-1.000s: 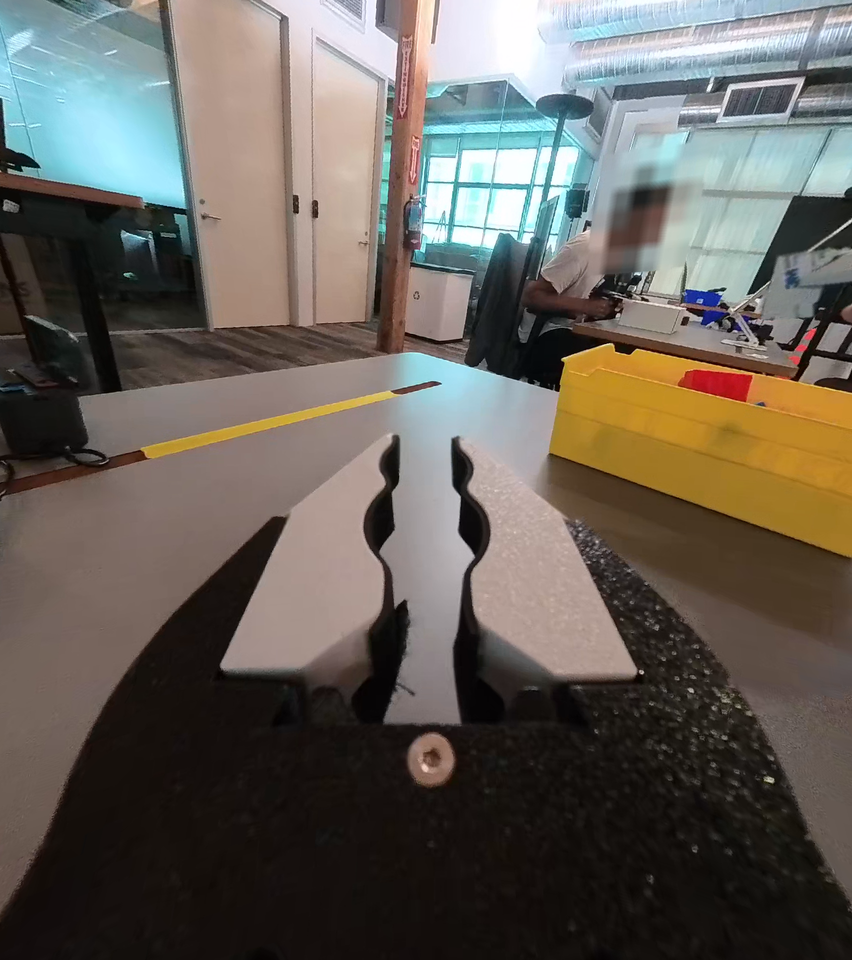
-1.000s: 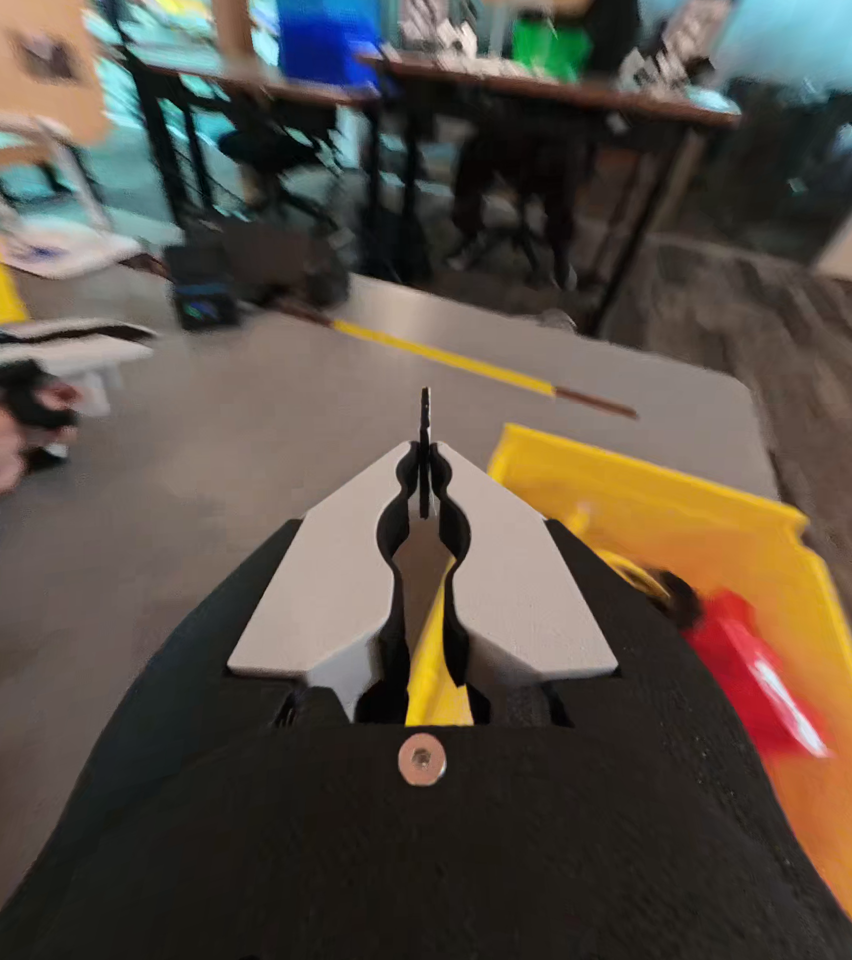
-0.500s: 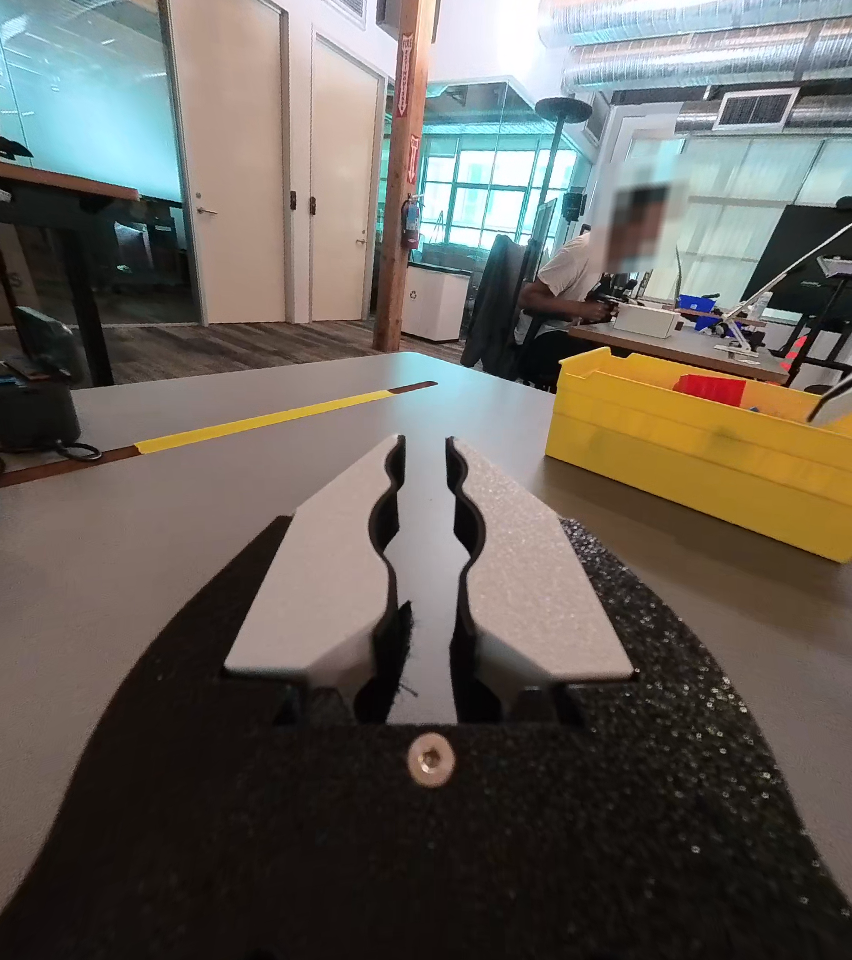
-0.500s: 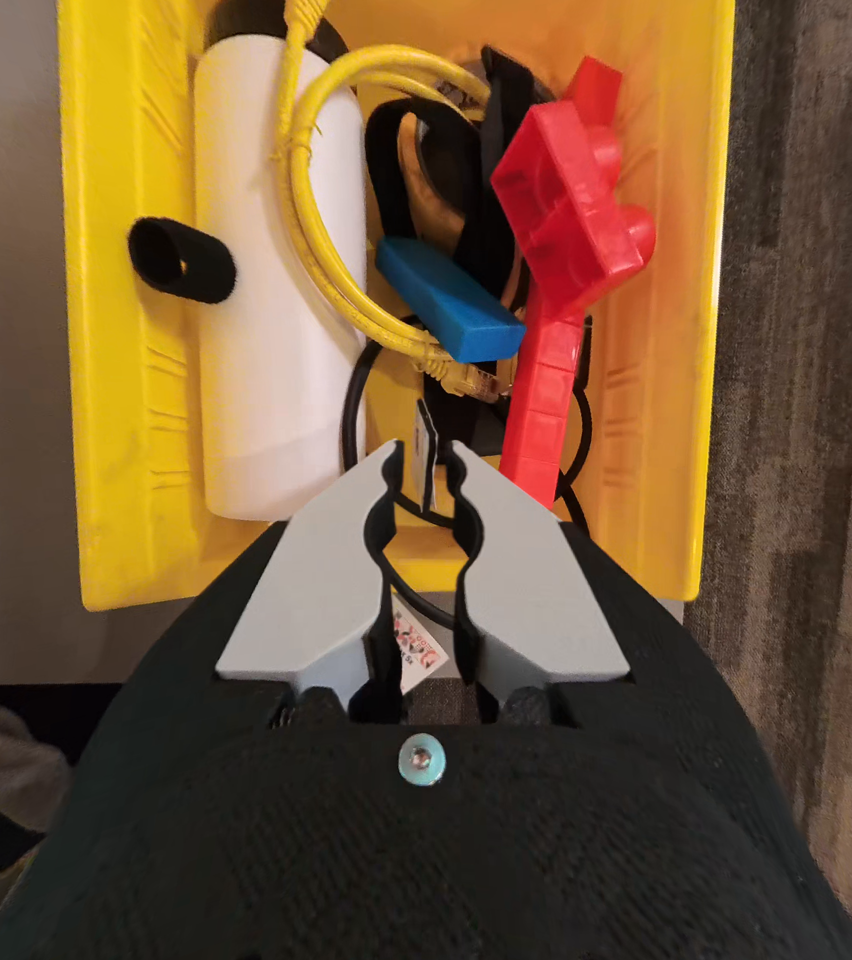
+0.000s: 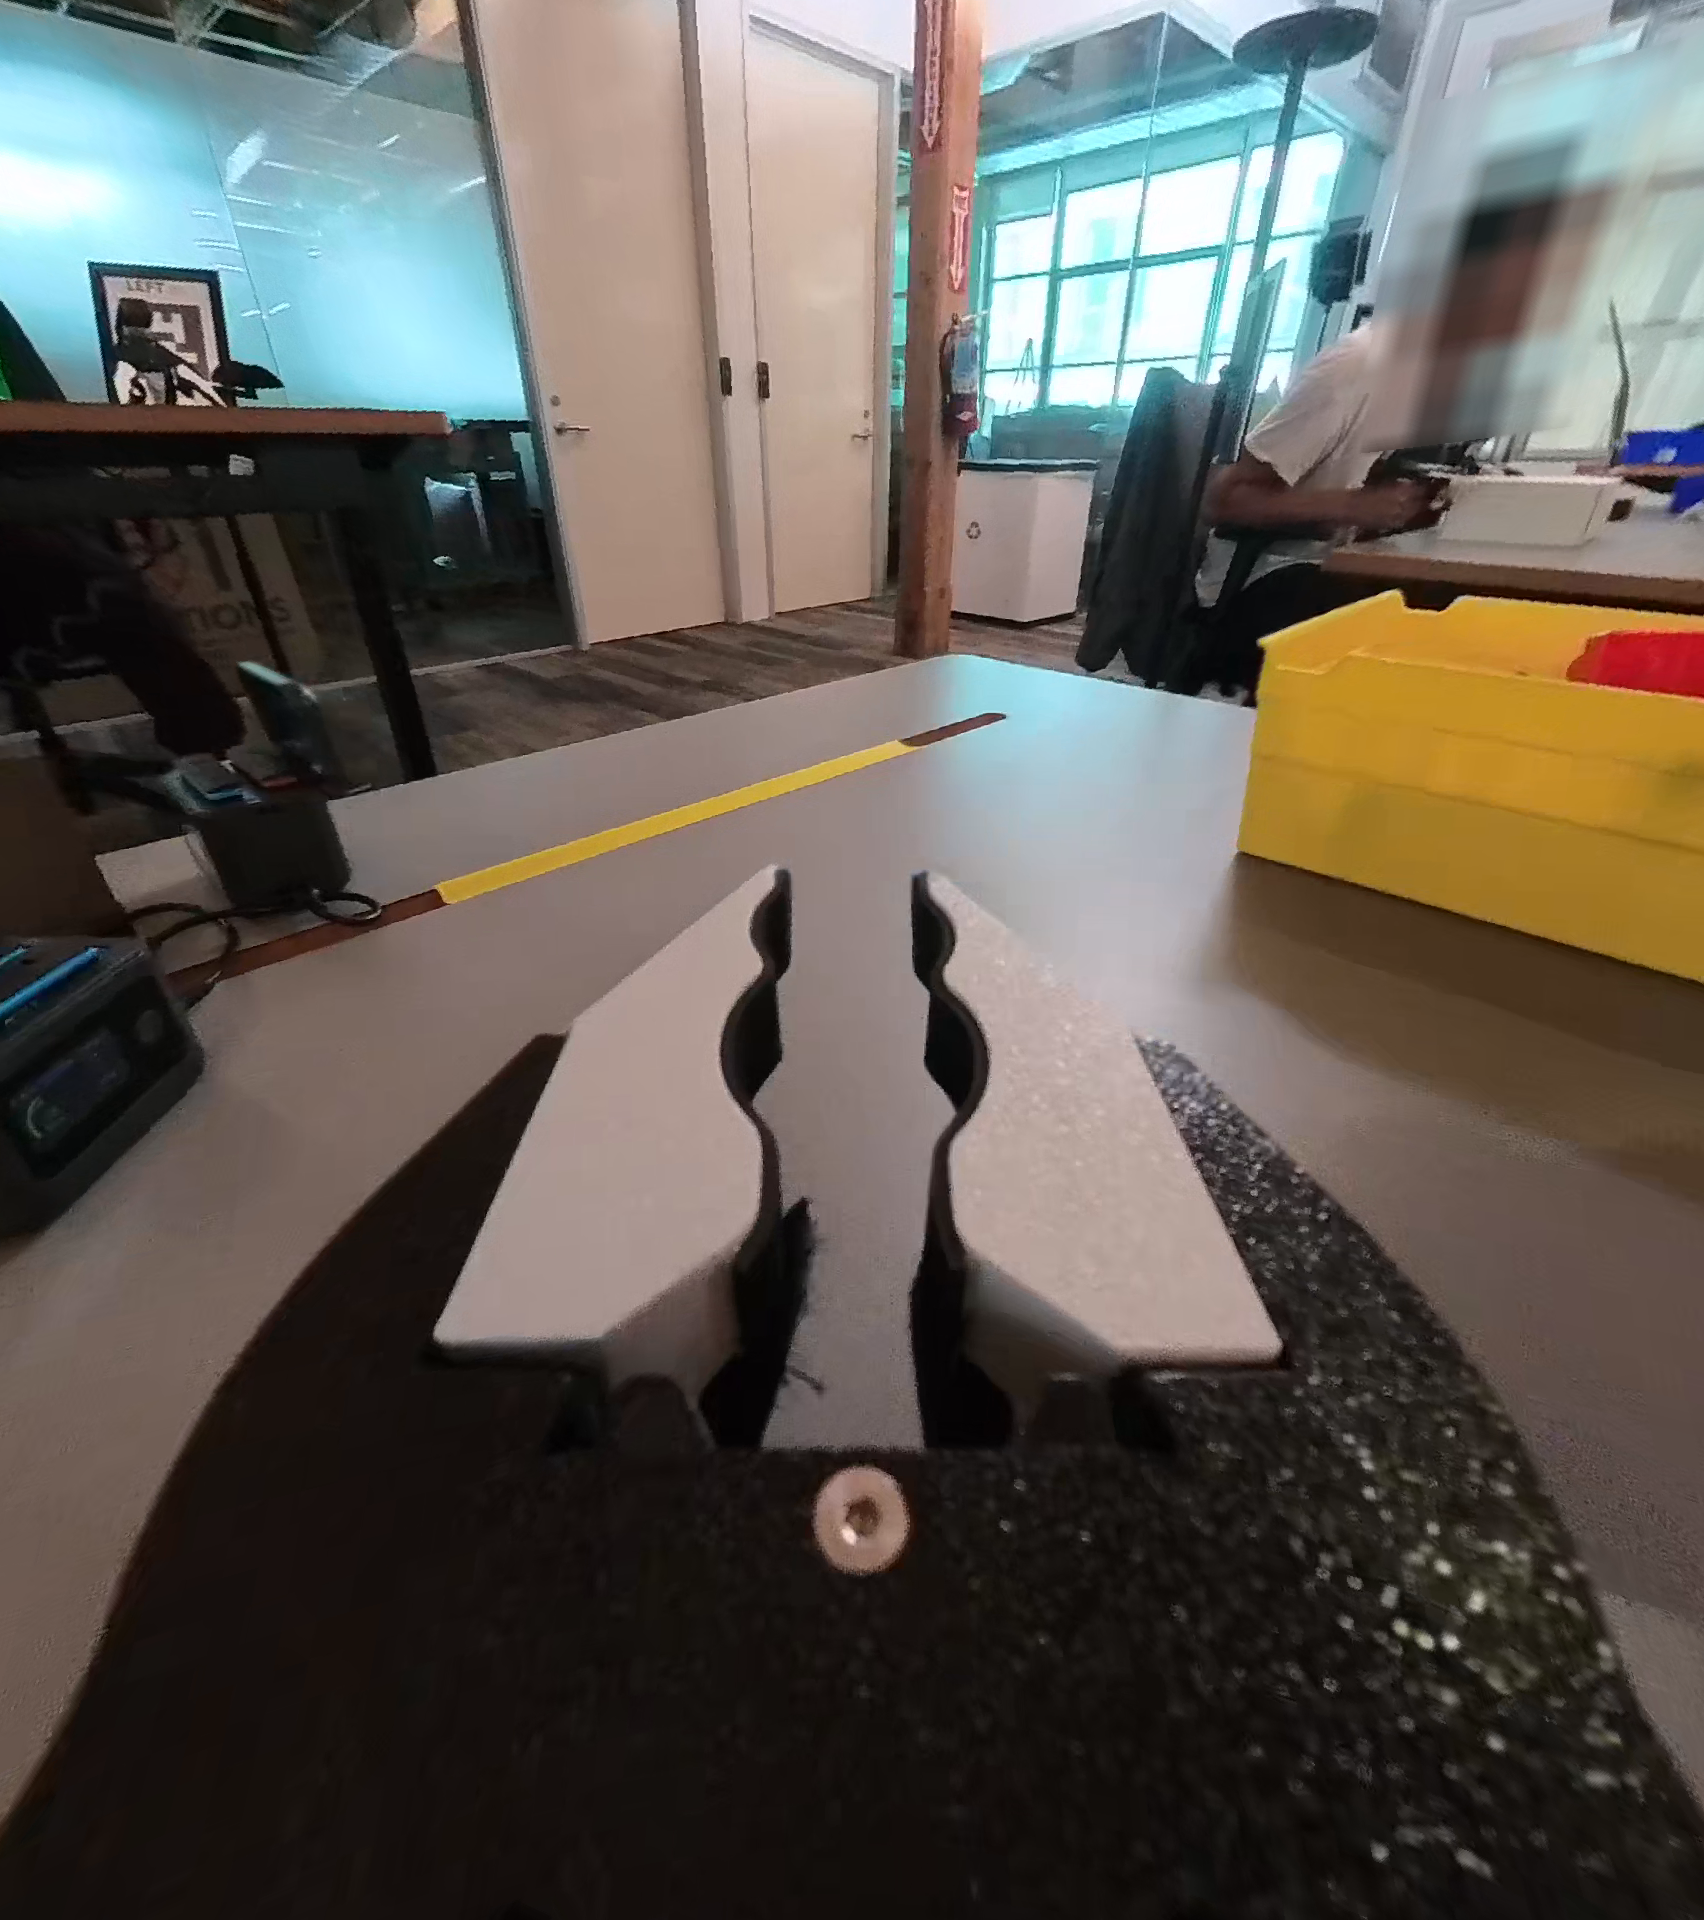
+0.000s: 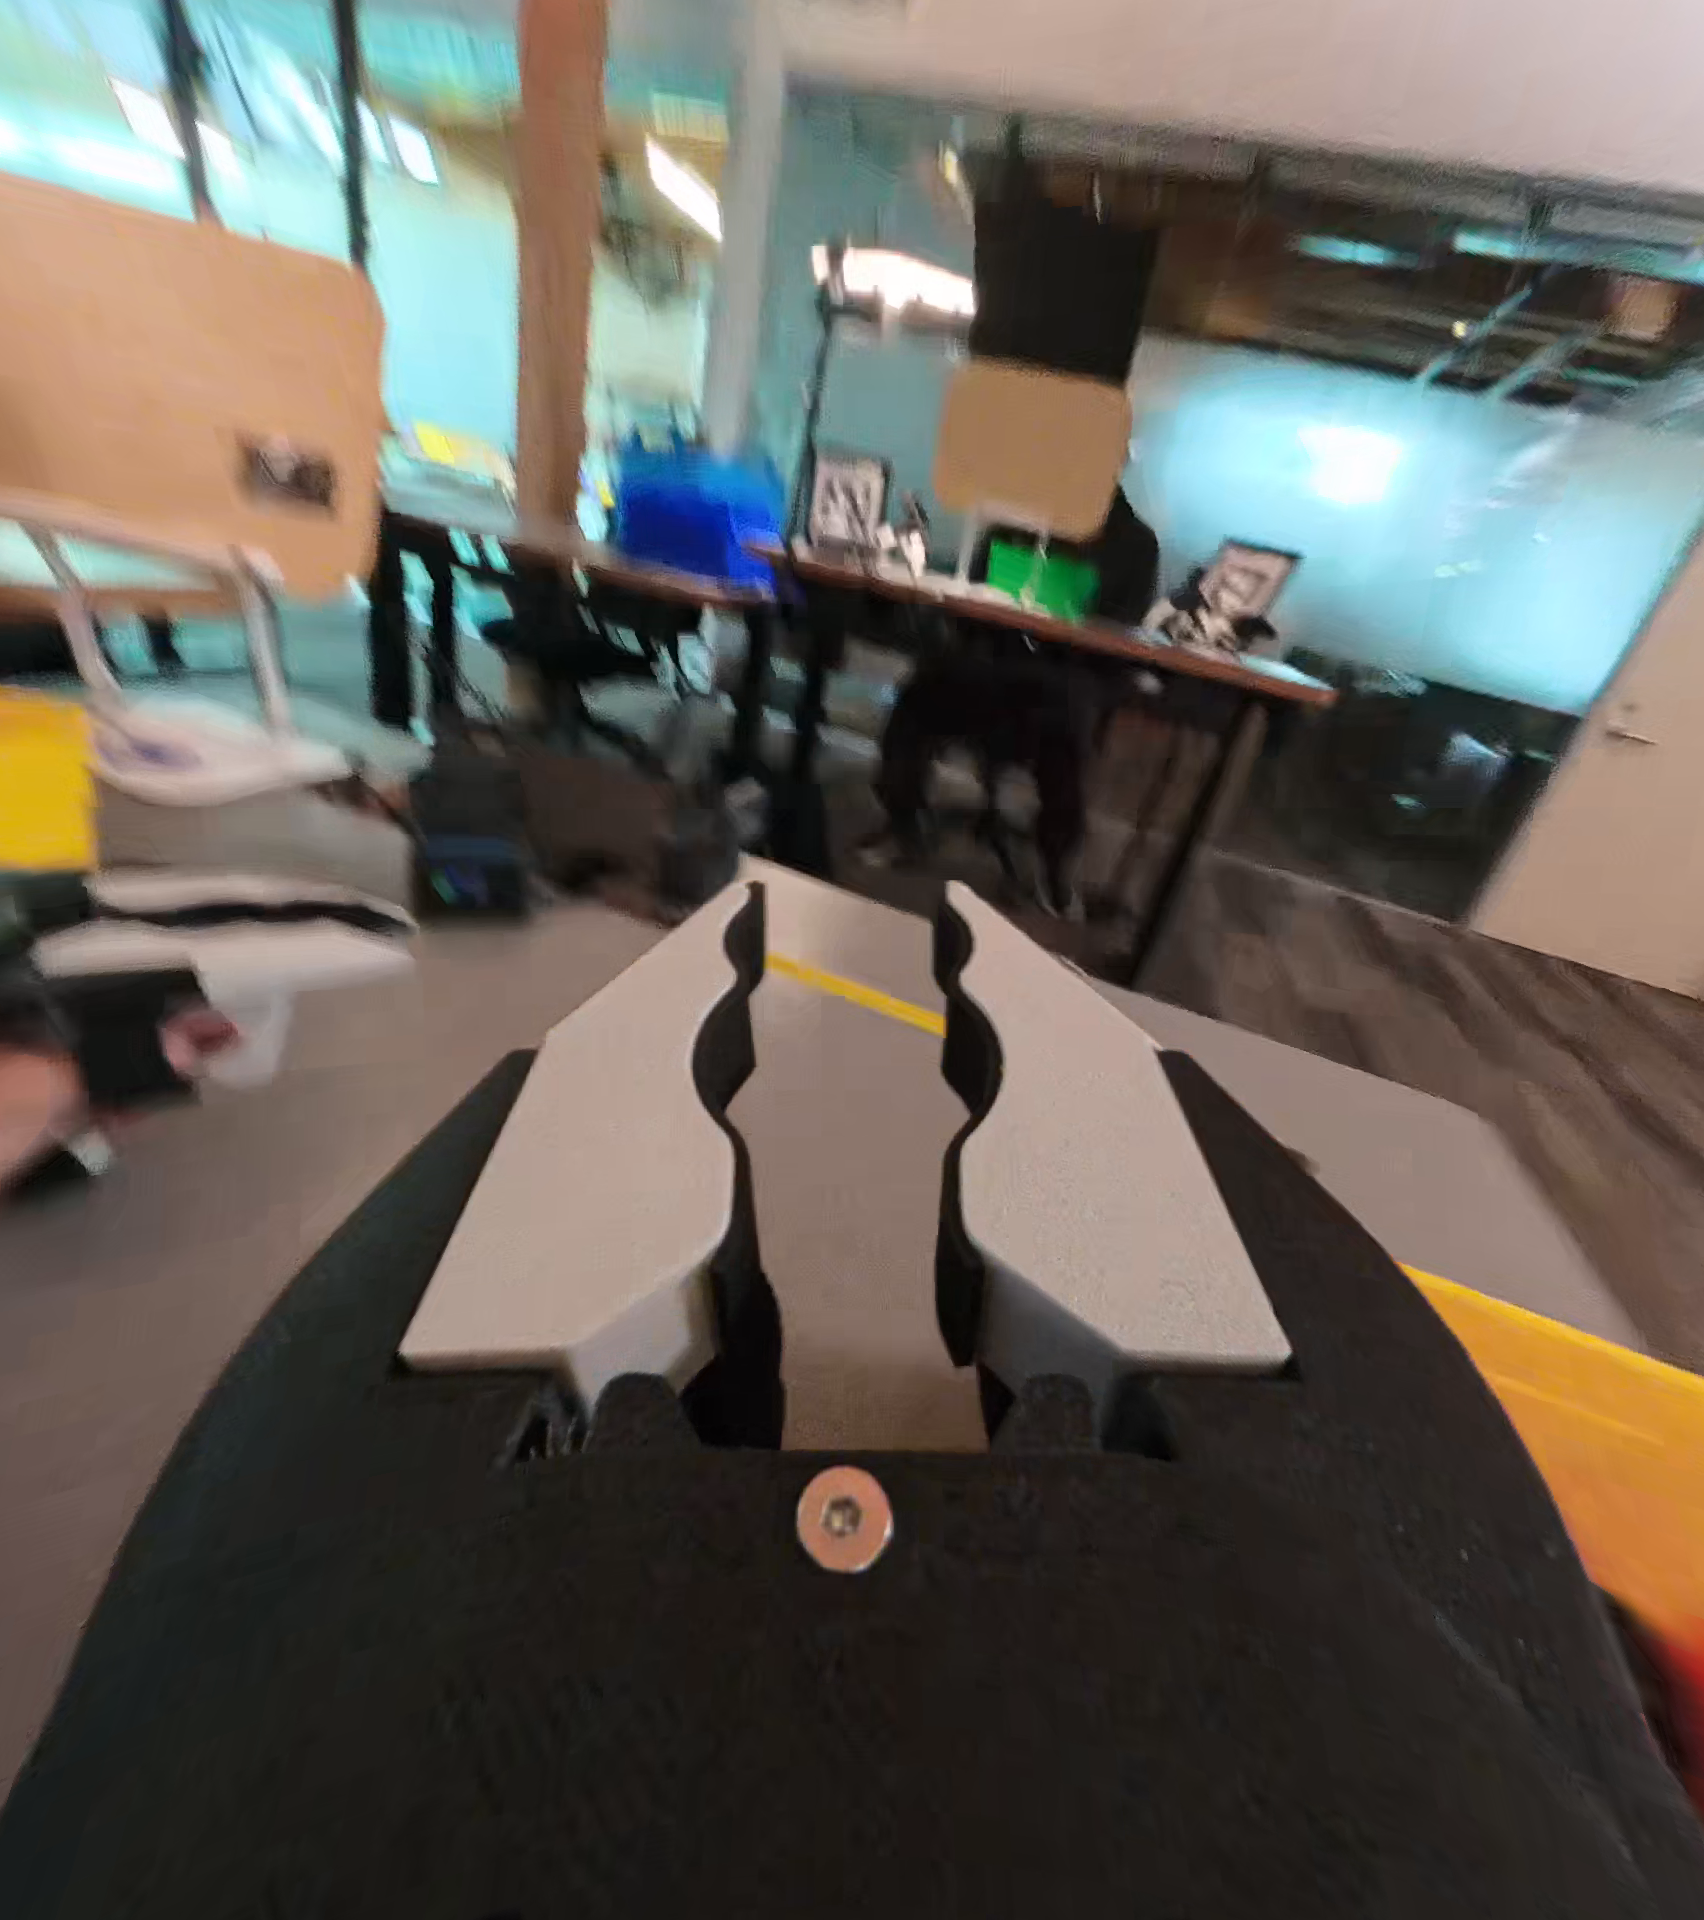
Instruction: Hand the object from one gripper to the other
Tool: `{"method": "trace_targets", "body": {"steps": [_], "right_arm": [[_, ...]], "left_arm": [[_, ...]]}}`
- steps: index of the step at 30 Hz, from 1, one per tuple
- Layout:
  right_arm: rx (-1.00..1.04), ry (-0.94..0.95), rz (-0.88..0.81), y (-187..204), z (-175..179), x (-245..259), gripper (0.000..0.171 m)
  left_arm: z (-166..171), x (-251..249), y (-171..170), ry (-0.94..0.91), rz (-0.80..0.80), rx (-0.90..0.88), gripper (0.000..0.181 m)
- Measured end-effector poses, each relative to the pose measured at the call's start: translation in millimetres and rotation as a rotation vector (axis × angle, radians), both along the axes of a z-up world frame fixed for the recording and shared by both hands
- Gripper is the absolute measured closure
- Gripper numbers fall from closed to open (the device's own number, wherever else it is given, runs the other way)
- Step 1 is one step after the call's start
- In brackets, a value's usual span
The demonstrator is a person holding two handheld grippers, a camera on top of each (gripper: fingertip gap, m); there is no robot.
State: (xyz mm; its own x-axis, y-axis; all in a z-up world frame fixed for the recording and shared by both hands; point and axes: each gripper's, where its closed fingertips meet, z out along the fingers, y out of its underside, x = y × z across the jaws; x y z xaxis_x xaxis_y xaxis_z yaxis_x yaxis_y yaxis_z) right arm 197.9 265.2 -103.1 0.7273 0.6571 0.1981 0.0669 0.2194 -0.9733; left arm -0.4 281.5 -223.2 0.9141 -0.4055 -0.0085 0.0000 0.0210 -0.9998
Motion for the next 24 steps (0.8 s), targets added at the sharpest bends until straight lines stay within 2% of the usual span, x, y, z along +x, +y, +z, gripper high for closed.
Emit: {"method": "trace_targets", "body": {"steps": [2,6,9,13,15,19,22,24], "right_arm": [[0.003,0.045,0.091,2.7,-22.9,-43.4,0.130],[0.121,-0.002,0.081,34.3,-66.2,-93.9,0.128],[0.181,-0.012,-0.014,54.6,-80.3,-100.0,0.125],[0.212,-0.013,0.038,48.7,-91.0,-107.3,0.117],[0.238,-0.027,0.045,47.9,-92.9,-106.9,0.117],[0.263,-0.006,0.071,46.8,-91.3,-108.7,0.116],[0.270,-0.015,0.076,45.8,-92.6,-109.0,0.115],[0.265,-0.011,0.083,45.5,-93.0,-109.6,0.116]], "left_arm": [[-2.6,5.9,-1.4,0.052,-0.016,-0.001,0.161],[-8.4,16.4,-2.5,0.150,-0.033,0.001,0.161],[-7.9,24.5,-5.3,0.244,-0.037,0.041,0.167],[-6.1,28.5,-6.2,0.315,-0.015,0.062,0.166],[-5.2,30.0,-7.5,0.301,-0.018,0.046,0.166],[8.8,41.3,-16.2,0.135,-0.080,0.027,0.169],[33.6,18.3,-23.1,0.054,0.021,0.005,0.161],[57.7,-14.7,-33.2,0.010,0.128,-0.040,0.155]]}}
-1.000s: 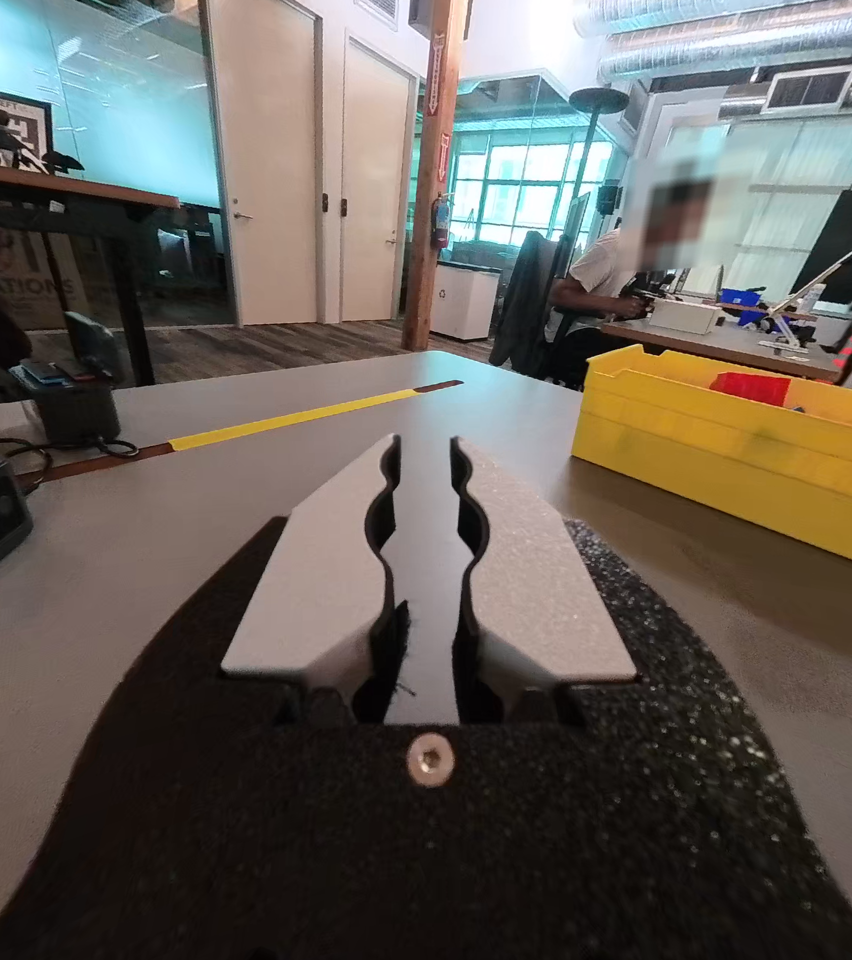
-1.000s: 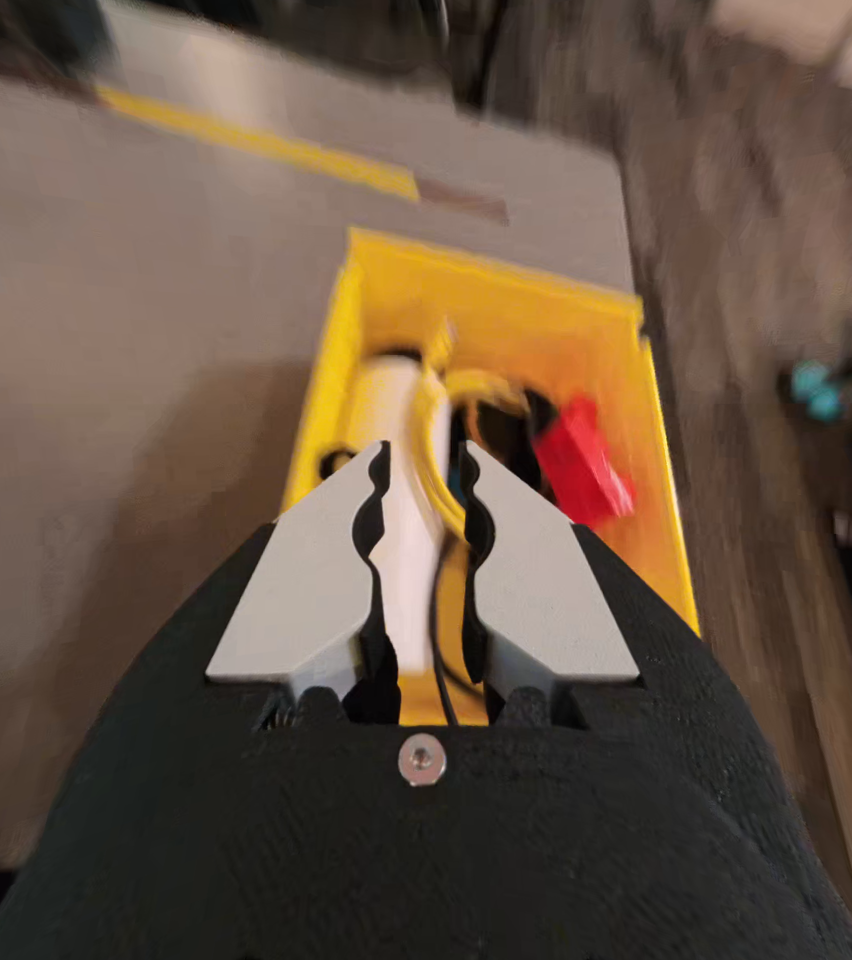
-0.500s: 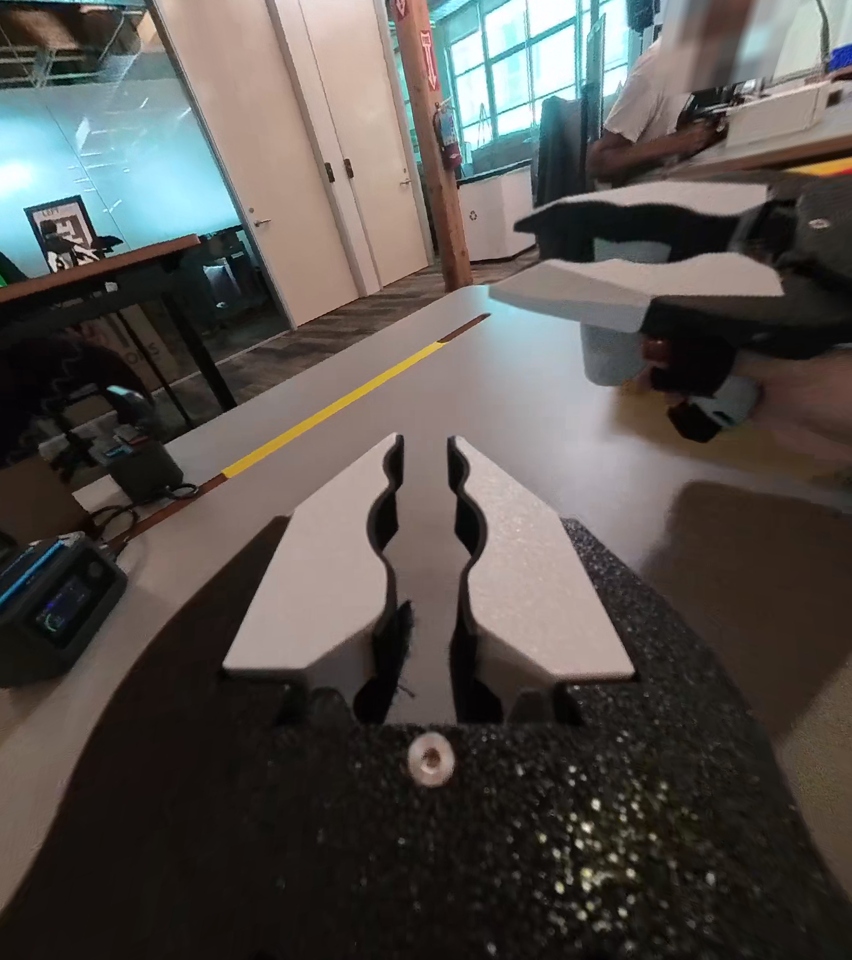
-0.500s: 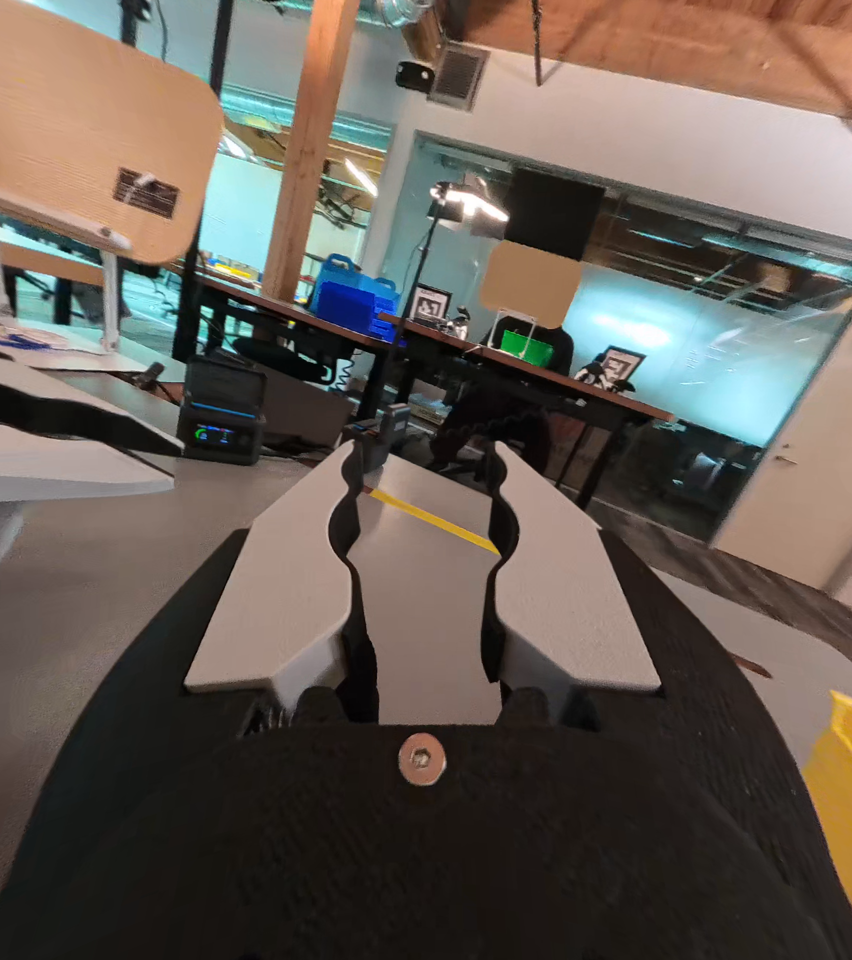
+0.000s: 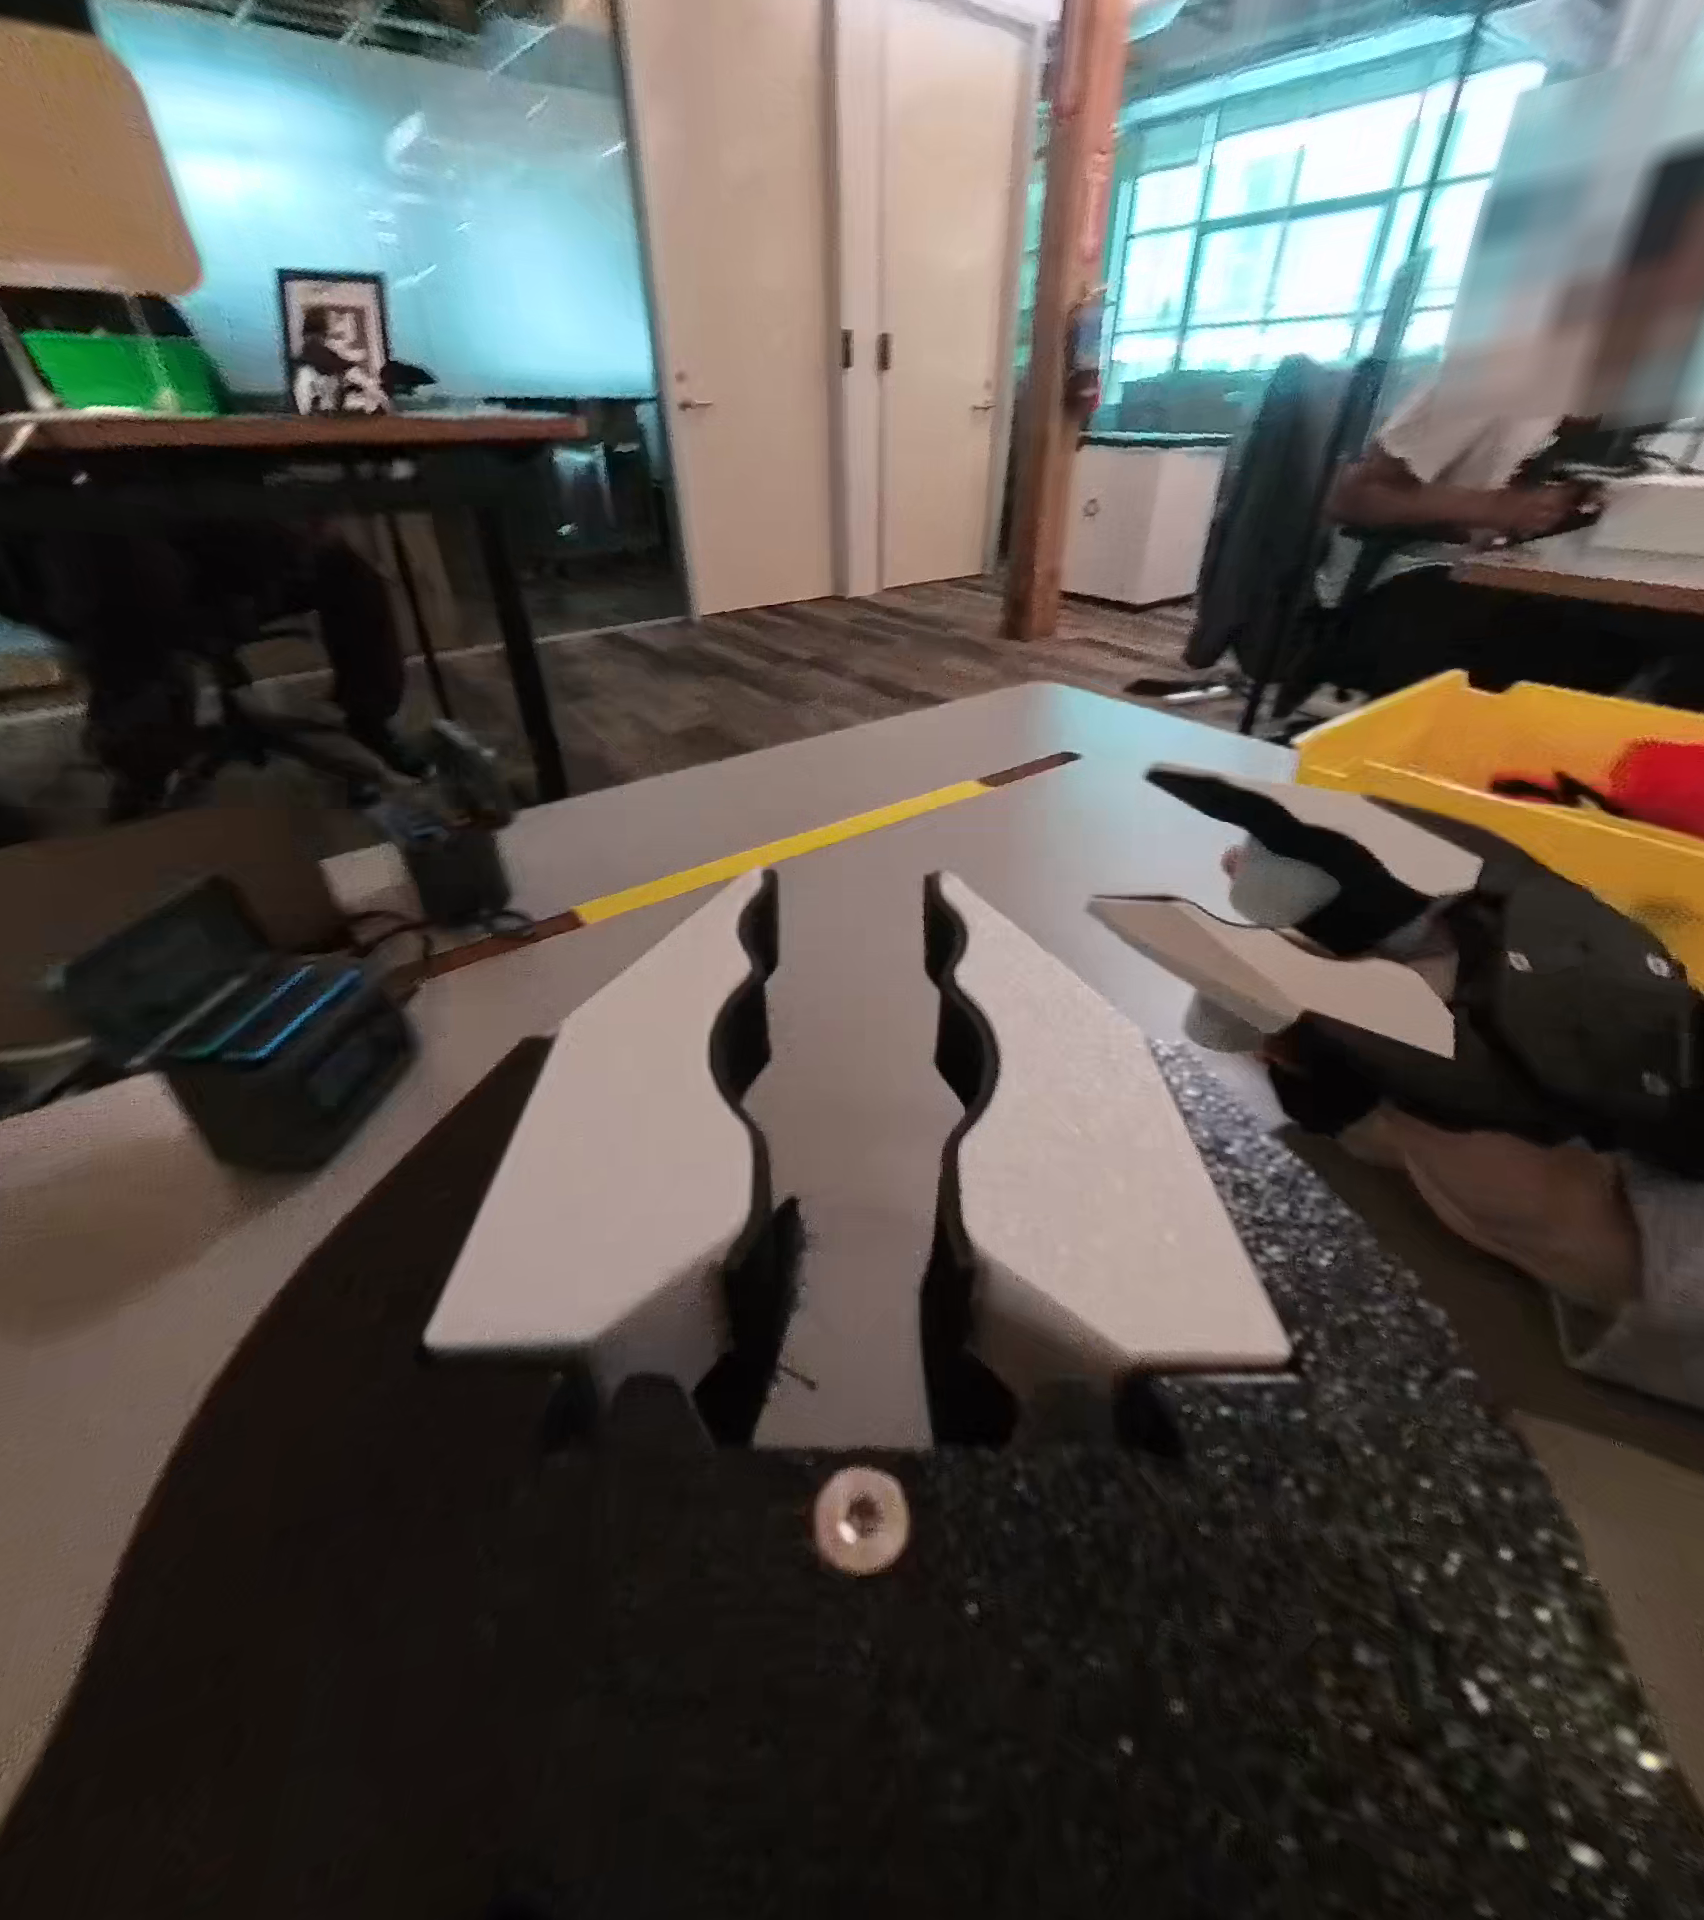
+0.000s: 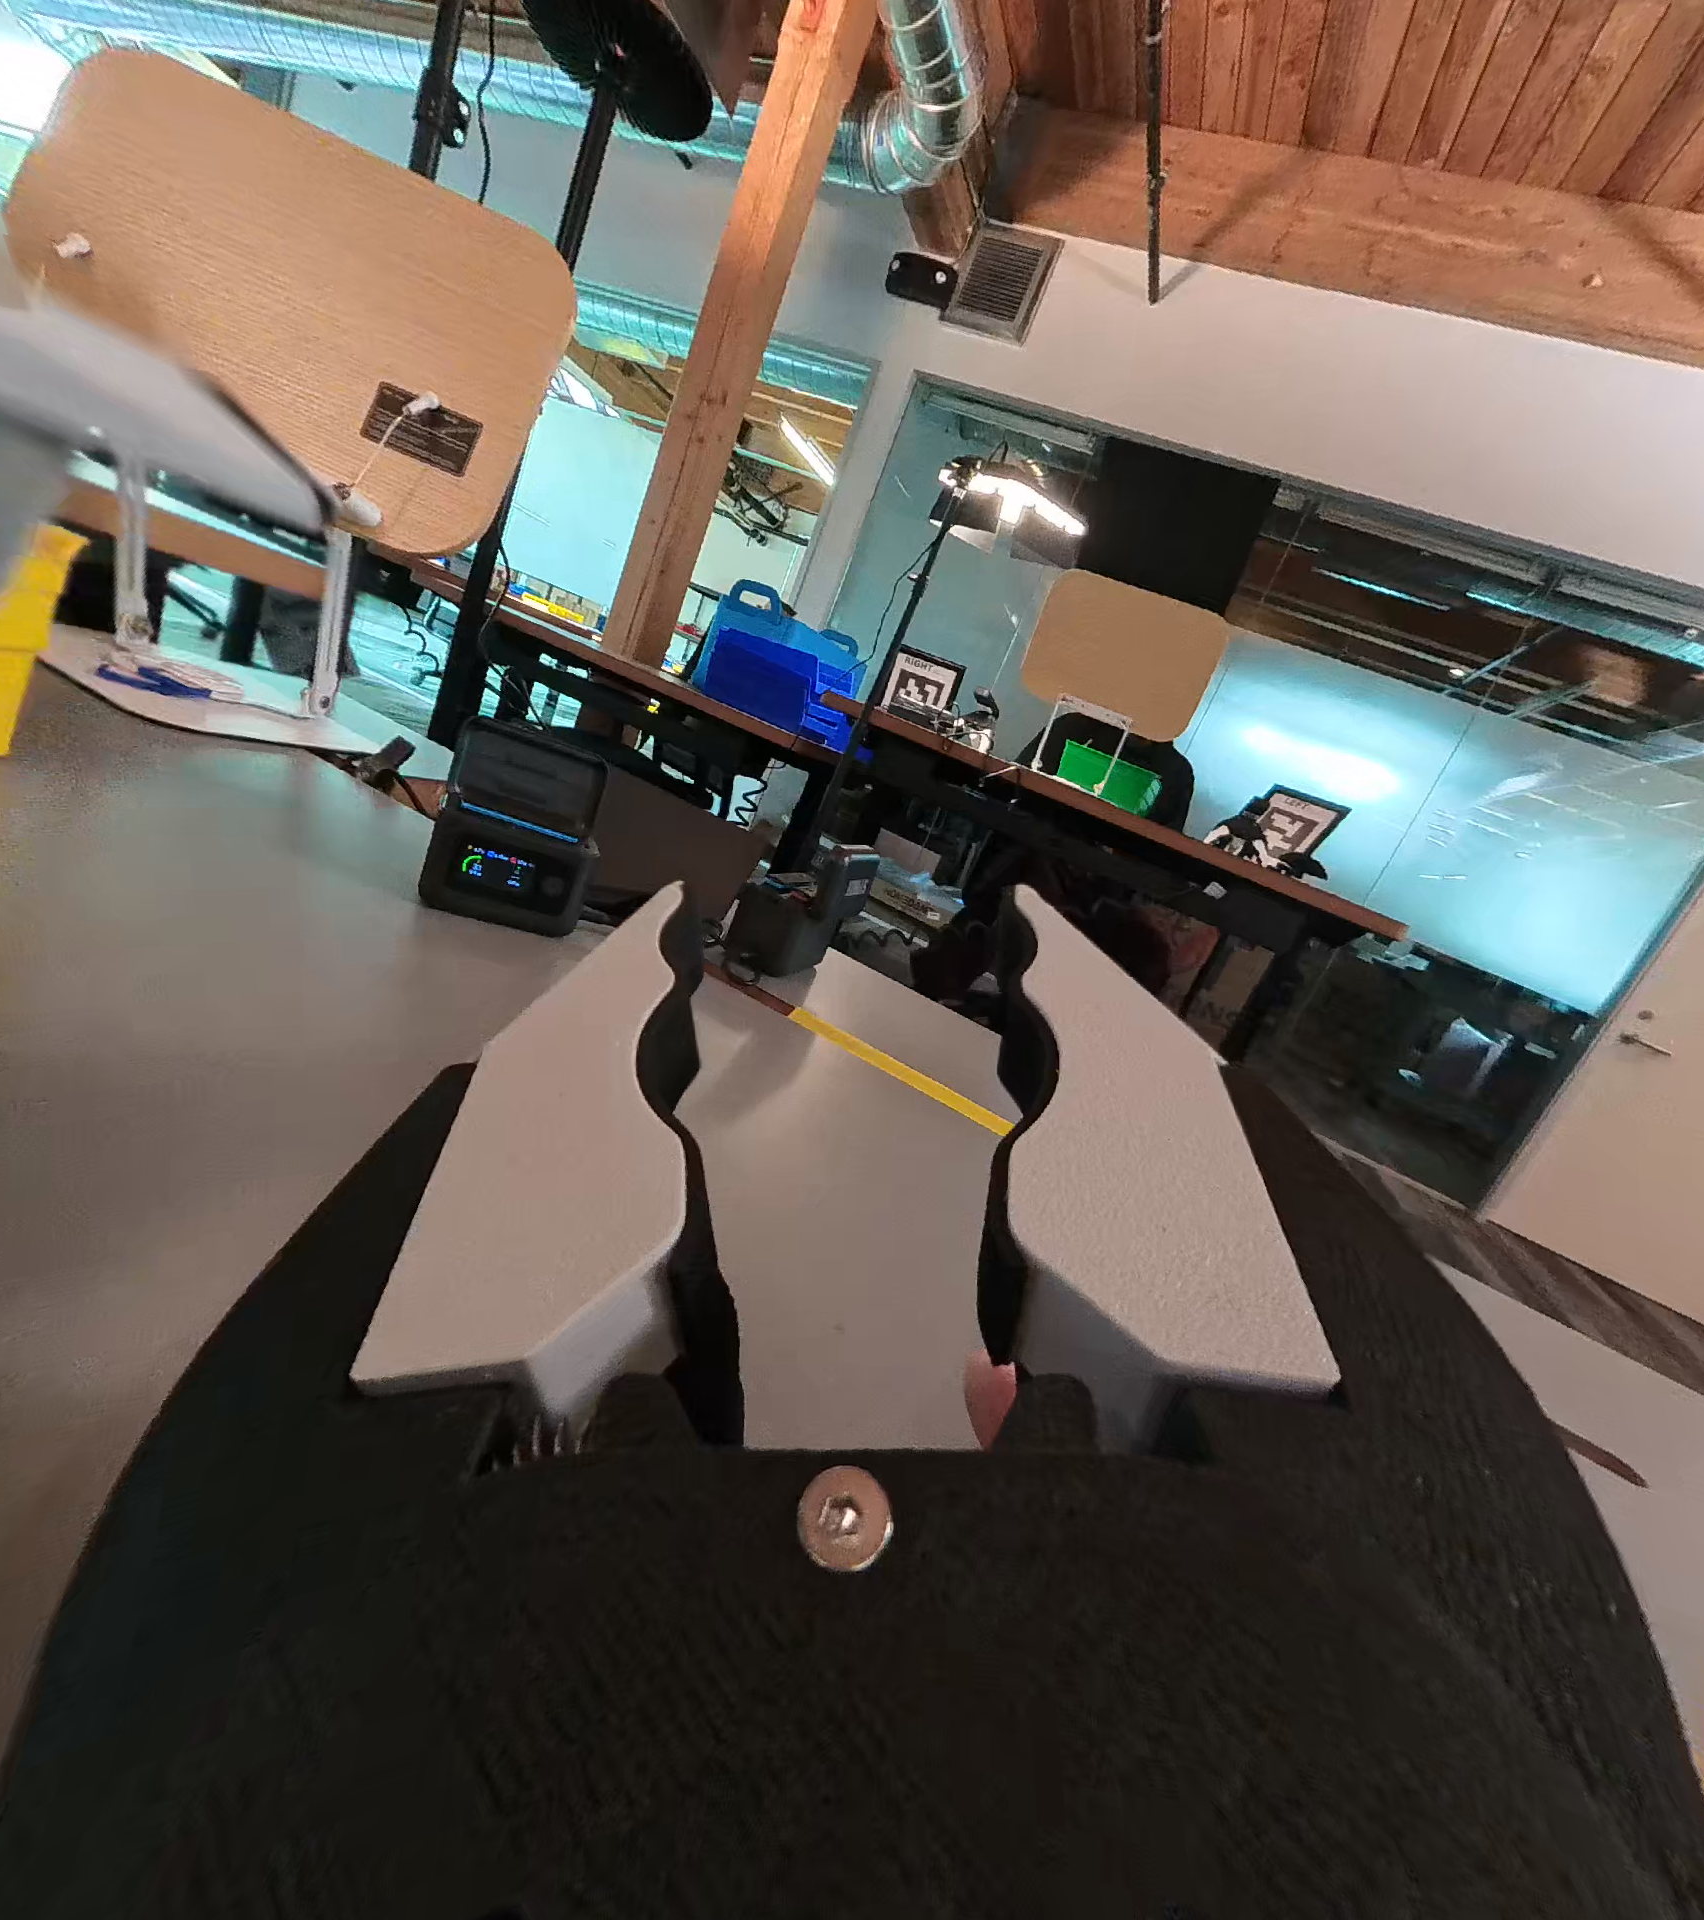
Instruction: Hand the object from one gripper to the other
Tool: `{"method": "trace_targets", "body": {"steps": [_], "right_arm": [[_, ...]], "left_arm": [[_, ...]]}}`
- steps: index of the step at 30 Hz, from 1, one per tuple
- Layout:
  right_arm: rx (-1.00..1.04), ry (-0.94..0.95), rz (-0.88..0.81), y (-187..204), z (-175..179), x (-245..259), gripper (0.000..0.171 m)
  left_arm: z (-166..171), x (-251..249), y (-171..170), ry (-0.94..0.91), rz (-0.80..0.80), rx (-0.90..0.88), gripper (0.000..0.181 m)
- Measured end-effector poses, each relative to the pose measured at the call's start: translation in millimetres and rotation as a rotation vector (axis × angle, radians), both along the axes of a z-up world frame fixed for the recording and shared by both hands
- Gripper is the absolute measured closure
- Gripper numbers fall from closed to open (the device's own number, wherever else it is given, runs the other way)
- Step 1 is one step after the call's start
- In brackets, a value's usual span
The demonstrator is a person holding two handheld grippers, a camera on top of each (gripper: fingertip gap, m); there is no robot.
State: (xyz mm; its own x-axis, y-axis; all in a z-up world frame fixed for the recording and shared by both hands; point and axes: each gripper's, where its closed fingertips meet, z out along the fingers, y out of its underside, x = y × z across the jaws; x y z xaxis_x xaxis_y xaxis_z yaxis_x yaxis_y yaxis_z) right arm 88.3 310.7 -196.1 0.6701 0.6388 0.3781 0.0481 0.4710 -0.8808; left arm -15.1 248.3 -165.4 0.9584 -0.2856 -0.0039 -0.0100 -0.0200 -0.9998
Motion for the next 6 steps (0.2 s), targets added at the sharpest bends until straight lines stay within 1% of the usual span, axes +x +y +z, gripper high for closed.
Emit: {"method": "trace_targets", "body": {"steps": [1,2,4,5,6], "right_arm": [[-0.003,0.000,0.005,-0.2,-0.4,-0.9,0.116],[-0.004,-0.002,0.007,-0.6,-0.8,-1.8,0.116],[0.001,-0.014,0.006,-0.9,-1.9,-3.3,0.116],[0.003,-0.018,0.003,-0.9,-2.2,-3.6,0.116],[0.005,-0.017,-0.007,-0.3,-1.5,-2.6,0.116]], "left_arm": [[11.2,-21.3,-7.8,-0.007,0.051,-0.036,0.150],[23.4,-43.1,-17.0,-0.001,0.086,-0.060,0.152],[49.9,-89.9,-38.1,0.030,0.139,-0.060,0.162],[56.4,-119.5,-47.0,0.062,0.193,-0.092,0.166],[57.0,-152.9,-55.4,0.102,0.270,-0.167,0.168]]}}
